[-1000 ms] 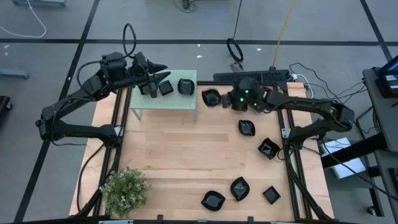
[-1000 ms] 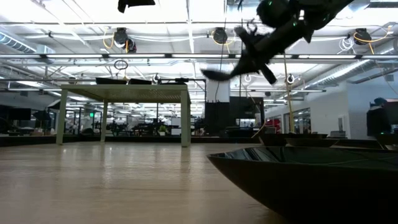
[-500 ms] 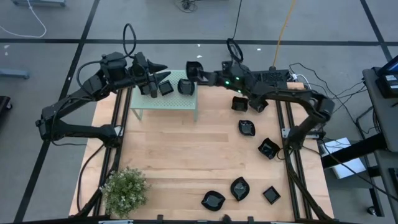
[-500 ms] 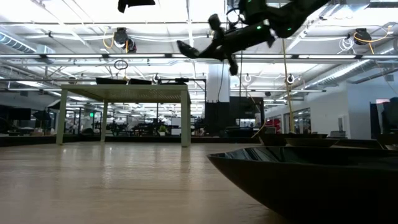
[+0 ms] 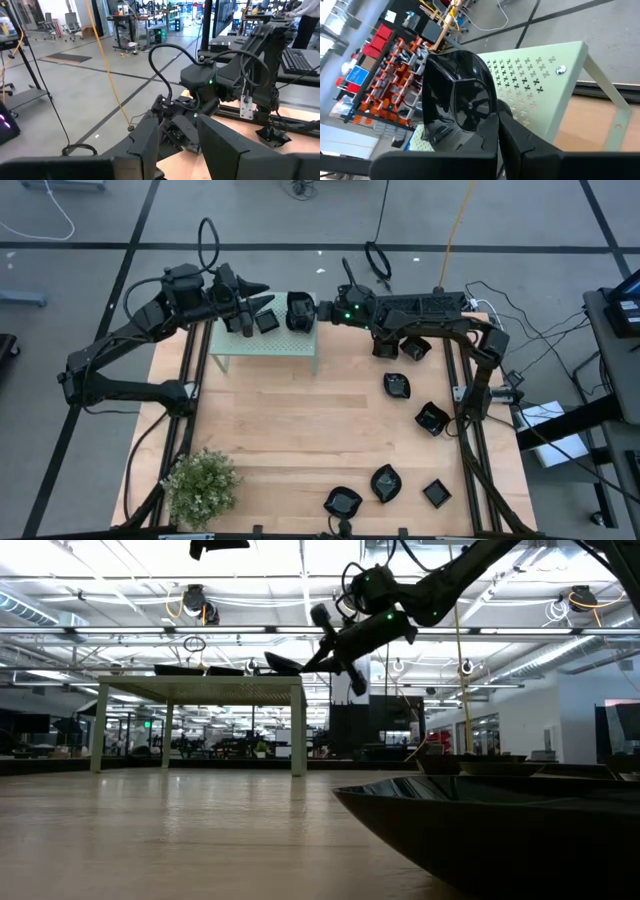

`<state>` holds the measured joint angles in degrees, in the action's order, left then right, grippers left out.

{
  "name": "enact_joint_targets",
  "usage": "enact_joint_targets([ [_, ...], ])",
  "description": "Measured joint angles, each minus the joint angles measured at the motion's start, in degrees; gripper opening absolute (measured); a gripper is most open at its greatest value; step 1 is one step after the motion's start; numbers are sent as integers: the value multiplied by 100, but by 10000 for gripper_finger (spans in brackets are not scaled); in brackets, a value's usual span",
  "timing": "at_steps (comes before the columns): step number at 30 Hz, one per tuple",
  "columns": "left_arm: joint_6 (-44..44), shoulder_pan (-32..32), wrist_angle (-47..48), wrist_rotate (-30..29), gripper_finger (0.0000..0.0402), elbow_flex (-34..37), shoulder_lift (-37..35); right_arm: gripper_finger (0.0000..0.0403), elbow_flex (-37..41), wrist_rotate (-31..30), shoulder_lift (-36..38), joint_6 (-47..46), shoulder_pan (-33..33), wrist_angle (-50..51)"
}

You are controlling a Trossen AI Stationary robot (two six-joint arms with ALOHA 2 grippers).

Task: Pick & Place Mini shaped plates
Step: Stack the leaf shaped plate on top of the leaf shaped plate on the shelf

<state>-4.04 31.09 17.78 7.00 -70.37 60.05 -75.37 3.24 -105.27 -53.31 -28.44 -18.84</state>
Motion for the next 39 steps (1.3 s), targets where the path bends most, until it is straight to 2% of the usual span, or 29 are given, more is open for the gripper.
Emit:
enact_joint_targets([
  [6,-63,0,-2,-4,141,0,0,0,0,35,8,86,6,134],
  [10,-64,0,0,-6,141,0,0,0,-2,307,14,48,16,156],
  [24,-35,0,0,-11,141,0,0,3,0,285,12,84,114,331],
  [30,-22,0,0,-11,141,0,0,42,0,287,12,84,119,171],
  [36,-22,0,2,-11,141,0,0,92,0,306,12,170,118,-438],
  [39,-22,0,2,-9,141,0,0,107,0,562,12,165,118,-709],
])
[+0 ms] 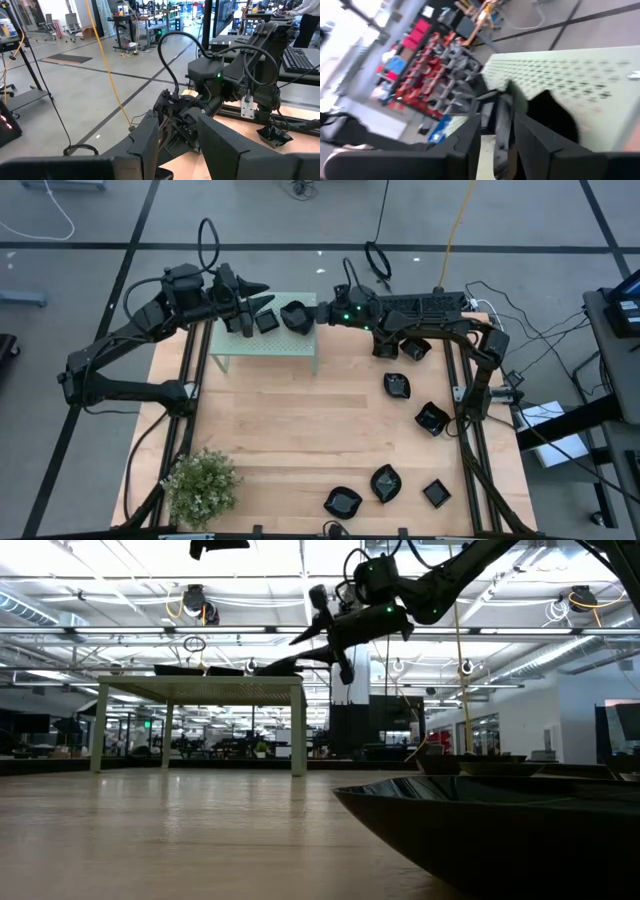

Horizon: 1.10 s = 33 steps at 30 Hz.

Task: Pick & Place Mini shaped plates
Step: Stack the leaf shaped plate on top of the leaf shaped plate on the shelf

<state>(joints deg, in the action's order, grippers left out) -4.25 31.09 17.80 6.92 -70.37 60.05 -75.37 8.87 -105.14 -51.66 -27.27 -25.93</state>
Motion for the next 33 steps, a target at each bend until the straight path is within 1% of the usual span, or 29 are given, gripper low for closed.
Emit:
enact_joint_targets([
  [5,0,0,0,0,141,0,0,113,0,573,0,-199,29,49],
  [12,0,0,2,0,141,0,0,114,0,1211,0,-143,160,162],
  [19,0,0,8,0,141,0,0,114,0,1389,22,183,62,346],
  [22,0,0,19,0,141,0,0,114,0,1395,133,394,-51,624],
  [25,0,0,44,2,141,0,0,114,4,1369,387,947,-149,1286],
  [28,0,0,42,2,141,0,0,114,0,1233,760,1958,-169,2239],
  [31,0,0,44,2,141,0,0,114,0,734,1173,3006,-75,3644],
  [33,0,0,43,2,141,0,0,114,0,324,1415,3541,15,4697],
])
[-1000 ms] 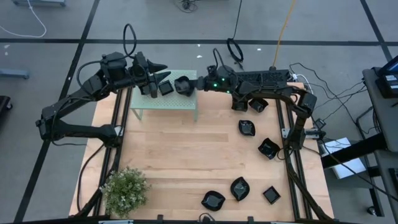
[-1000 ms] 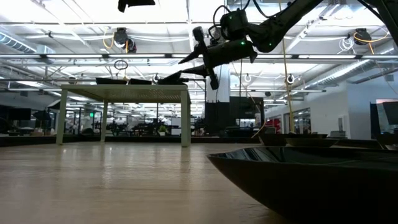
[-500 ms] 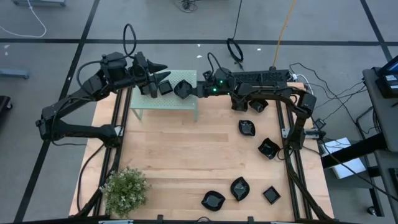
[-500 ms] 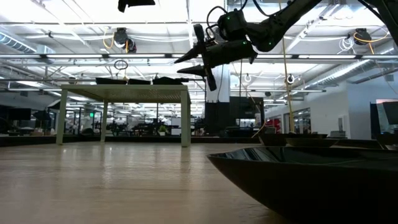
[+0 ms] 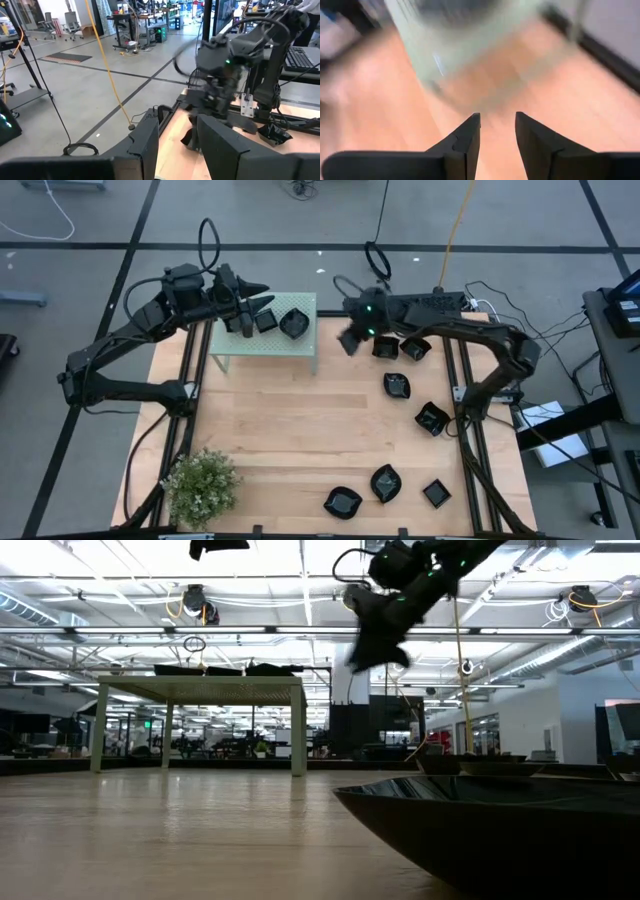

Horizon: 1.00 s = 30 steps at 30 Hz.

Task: Pick & Place Mini shaped plates
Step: Stack the leaf shaped plate on top of the leaf shaped plate on the shelf

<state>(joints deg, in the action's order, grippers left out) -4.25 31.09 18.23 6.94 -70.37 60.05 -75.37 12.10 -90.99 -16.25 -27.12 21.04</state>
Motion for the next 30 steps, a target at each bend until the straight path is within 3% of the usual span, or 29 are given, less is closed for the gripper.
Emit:
enact_joint_targets([
  [6,0,0,-2,0,141,0,2,114,25,-928,354,542,216,2992],
  [10,0,0,-2,0,141,0,2,114,384,-1187,362,397,238,3933],
  [23,35,0,-4,0,141,0,2,114,2540,-1041,358,-1197,93,3341],
  [30,39,0,-102,0,141,0,4,114,3052,-1025,375,-1515,94,3026],
])
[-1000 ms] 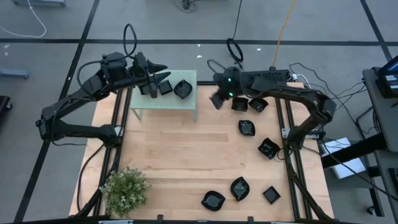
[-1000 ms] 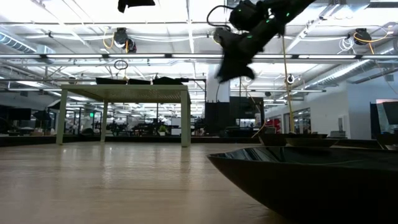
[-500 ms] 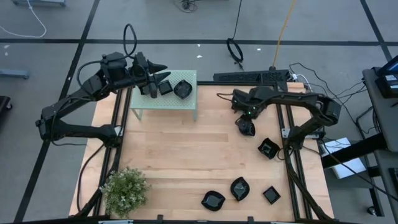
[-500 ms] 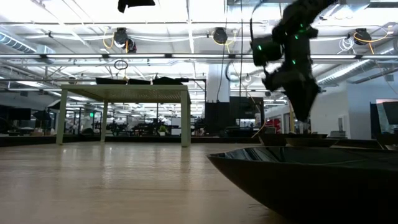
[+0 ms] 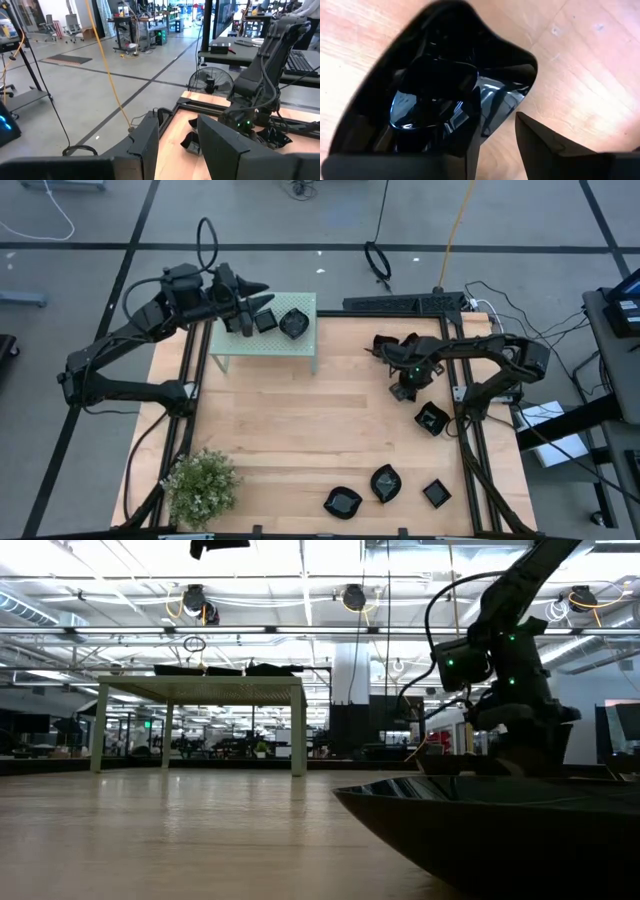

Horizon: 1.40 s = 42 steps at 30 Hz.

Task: Pick & Place Mini shaped plates
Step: Stack the leaf shaped plate on top of the leaf shaped plate on the shelf, then stack the top leaf shaped plate on top of the leaf shaped plate on the shelf

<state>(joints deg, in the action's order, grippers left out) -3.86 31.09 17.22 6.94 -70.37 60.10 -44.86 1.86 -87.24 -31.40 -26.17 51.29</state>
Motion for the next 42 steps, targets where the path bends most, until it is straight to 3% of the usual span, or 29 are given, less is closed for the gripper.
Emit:
enact_joint_targets([
  [6,2,0,-136,0,141,0,0,114,24,129,108,-2,1,-123],
  [16,4,0,-127,0,141,0,0,114,53,106,927,-704,0,-529],
  [28,29,0,-75,0,141,0,0,113,978,381,1081,-1854,4,-1598],
  [42,-15,0,-75,0,141,0,0,67,1010,488,1526,-1895,6,-1767],
])
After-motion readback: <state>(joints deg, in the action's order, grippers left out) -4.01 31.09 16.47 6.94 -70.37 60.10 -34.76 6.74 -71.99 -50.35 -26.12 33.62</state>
